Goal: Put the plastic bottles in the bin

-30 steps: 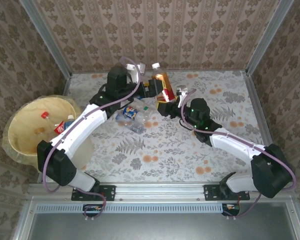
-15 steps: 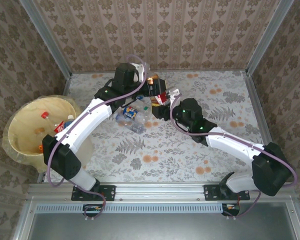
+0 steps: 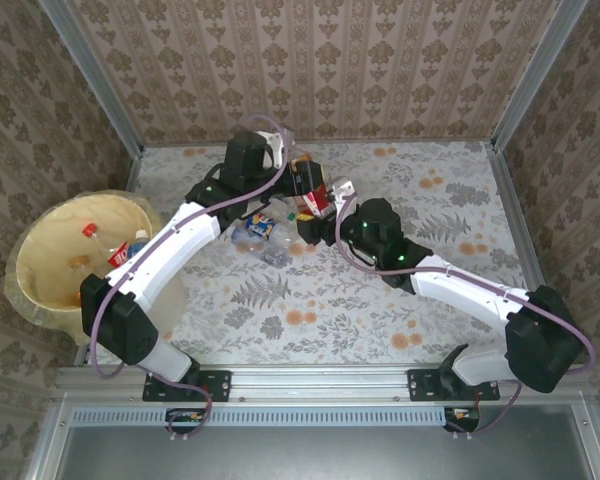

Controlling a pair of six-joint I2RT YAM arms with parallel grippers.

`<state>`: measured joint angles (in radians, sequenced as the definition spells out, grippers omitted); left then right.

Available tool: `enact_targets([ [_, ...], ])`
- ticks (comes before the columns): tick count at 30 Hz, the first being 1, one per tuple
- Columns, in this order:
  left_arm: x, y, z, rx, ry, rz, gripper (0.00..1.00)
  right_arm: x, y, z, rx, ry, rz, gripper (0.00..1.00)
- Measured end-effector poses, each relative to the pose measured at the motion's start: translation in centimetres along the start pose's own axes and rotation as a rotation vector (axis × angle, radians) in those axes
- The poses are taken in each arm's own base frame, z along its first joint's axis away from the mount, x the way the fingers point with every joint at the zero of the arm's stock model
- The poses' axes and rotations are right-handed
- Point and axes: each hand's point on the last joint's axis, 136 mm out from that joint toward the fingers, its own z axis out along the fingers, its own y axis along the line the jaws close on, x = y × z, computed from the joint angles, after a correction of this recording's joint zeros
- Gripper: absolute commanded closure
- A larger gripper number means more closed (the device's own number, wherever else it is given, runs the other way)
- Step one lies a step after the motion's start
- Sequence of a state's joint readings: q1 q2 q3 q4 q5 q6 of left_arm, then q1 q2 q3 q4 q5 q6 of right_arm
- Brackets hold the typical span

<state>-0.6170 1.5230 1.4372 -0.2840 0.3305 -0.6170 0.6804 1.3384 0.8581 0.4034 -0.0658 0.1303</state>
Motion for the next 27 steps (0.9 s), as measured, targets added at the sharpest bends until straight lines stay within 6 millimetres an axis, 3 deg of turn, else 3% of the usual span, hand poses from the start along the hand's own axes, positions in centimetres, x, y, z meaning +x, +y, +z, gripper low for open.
enact_targets([
  [8,-0.2,2.1,-0.2,-0.055,-0.016,-0.019,0.46,-1.4,0.4,-2.6,-0.033,-0.029,-0.027,0.0],
  [14,-0.9,2.5,-1.7,-0.081,-0.059,-0.011,0.46,-2.4,-0.3,-4.6,0.021,-0.075,-0.059,0.0],
  [27,-3.2,4.4,-7.4,-0.198,-0.195,0.02,0.46,-1.6,-7.6,-6.0,0.351,-0.095,0.025,0.0],
])
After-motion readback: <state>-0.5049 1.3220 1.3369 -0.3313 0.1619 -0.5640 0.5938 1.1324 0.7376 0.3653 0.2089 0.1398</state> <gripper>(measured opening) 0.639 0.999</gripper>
